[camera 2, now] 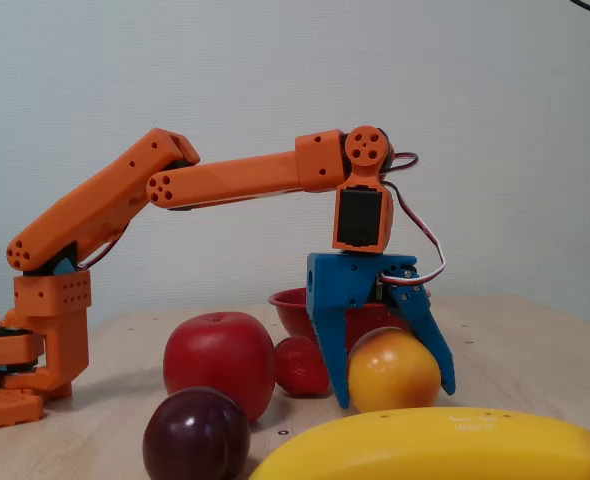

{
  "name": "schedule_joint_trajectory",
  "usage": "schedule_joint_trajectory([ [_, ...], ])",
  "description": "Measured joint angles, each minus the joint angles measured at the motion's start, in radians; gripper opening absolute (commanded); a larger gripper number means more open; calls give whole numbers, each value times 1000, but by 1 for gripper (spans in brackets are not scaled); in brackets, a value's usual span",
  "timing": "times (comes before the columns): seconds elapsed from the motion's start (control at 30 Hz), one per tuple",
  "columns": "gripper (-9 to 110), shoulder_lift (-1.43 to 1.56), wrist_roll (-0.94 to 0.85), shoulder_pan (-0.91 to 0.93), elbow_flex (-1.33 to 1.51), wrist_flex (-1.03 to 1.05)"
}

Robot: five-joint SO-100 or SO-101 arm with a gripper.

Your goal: Put the peach in the red bowl.

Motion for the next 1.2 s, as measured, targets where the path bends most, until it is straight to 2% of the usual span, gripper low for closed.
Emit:
schedule_joint_trajectory([
  [0.33,0,61,-29,38,-141,25],
  [0.7,0,440,-196,477,-143,25],
  [0.9,0,451,-288,726,-156,26],
  [1.1,0,337,-304,790,-279,26],
  [1.2,23,227,-304,785,-278,26],
])
